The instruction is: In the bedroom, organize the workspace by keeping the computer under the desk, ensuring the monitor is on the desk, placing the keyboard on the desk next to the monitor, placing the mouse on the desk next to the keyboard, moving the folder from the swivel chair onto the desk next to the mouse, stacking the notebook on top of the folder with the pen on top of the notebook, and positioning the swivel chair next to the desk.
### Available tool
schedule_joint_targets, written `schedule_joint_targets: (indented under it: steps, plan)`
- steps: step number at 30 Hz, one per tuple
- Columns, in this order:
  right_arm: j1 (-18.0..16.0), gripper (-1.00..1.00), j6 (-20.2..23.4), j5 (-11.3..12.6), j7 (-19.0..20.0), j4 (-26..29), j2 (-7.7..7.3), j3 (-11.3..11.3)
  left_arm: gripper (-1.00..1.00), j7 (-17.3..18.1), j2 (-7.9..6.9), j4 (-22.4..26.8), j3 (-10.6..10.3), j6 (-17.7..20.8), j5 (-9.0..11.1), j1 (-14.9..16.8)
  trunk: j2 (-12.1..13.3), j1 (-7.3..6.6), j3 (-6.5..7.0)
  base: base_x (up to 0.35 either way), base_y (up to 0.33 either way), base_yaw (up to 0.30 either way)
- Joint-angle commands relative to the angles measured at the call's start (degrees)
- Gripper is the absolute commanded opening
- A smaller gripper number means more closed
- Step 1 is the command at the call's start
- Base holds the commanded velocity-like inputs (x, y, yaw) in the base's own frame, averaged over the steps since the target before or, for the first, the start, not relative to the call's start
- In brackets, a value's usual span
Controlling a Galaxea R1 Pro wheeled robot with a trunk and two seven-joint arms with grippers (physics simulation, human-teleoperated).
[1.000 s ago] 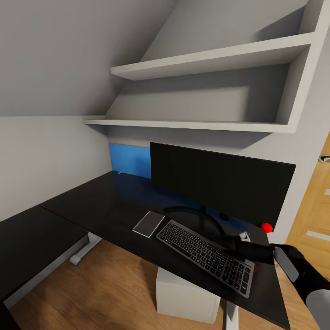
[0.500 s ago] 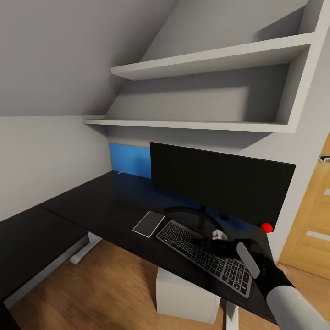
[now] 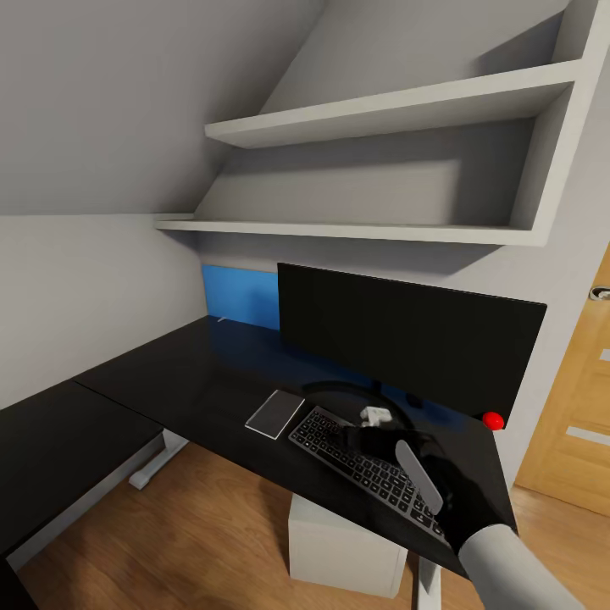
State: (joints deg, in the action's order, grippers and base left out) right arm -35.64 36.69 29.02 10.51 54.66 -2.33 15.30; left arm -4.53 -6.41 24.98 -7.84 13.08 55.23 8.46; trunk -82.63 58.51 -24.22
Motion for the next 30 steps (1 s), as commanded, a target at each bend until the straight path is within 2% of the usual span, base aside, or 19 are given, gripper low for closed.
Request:
schedule_joint_targets:
  steps: [1, 3, 4, 5, 6, 10, 16, 17, 23, 30]
  plan:
    - [0.0, 1.00, 0.0, -0.2, -1.1, 0.5, 0.34, 0.2, 1.00, -0.5, -0.08, 0.2, -0.4, 0.1, 0.6, 0.0, 0.0, 0.00, -0.07, 0.000, 0.000, 0.000]
    - [0.0, 1.00, -0.2, -0.4, -3.4, 1.2, 1.09, 0.7, 1.00, -0.5, -0.08, 0.2, -0.4, 0.1, 0.6, 0.0, 0.0, 0.00, -0.07, 0.000, 0.000, 0.000]
    - [0.0, 1.00, -0.5, -1.1, -5.7, 1.6, 1.95, 1.8, 1.00, -0.5, -0.09, 0.2, -0.4, 0.1, 0.6, 0.0, 0.0, 0.00, -0.07, 0.000, 0.000, 0.000]
    - [0.0, 1.00, -0.5, -1.1, -5.7, 1.6, 1.95, 1.8, 1.00, -0.5, -0.09, 0.2, -0.4, 0.1, 0.6, 0.0, 0.0, 0.00, -0.07, 0.006, 0.000, 0.000]
    - [0.0, 1.00, -1.3, -2.2, -8.3, 2.0, 2.88, 3.6, 1.00, -0.5, -0.09, 0.2, -0.4, 0.1, 0.6, 0.0, 0.0, 0.00, -0.07, 0.048, 0.006, 0.000]
    - [0.0, 1.00, -3.7, -2.9, -10.2, 2.0, 3.62, 5.3, 1.00, -0.5, -0.10, 0.2, -0.3, 0.1, 0.6, 0.0, 0.0, 0.00, -0.07, 0.145, 0.062, 0.000]
    - [0.0, 1.00, -5.2, -3.0, -10.7, 1.9, 4.08, 6.1, 1.00, -0.5, -0.10, 0.2, -0.3, 0.1, 0.6, 0.0, 0.0, 0.00, -0.07, 0.238, 0.135, 0.000]
    - [0.0, 1.00, -5.5, -3.1, -11.0, 1.9, 4.83, 6.2, 1.00, -0.5, -0.10, 0.2, -0.3, 0.1, 0.6, 0.0, 0.0, 0.00, -0.07, 0.269, 0.198, 0.000]
    - [0.0, 1.00, -5.7, -3.1, -11.2, 1.7, 5.69, 6.2, 1.00, -0.5, -0.10, 0.2, -0.3, 0.1, 0.6, 0.0, 0.0, 0.00, -0.07, 0.271, 0.216, 0.000]
    - [0.0, 1.00, -5.6, -3.1, -14.3, -1.1, 7.58, 6.2, 1.00, -0.5, -0.07, 0.2, -0.3, 0.1, 0.6, 0.0, 0.0, 0.00, -0.07, 0.127, 0.107, 0.000]
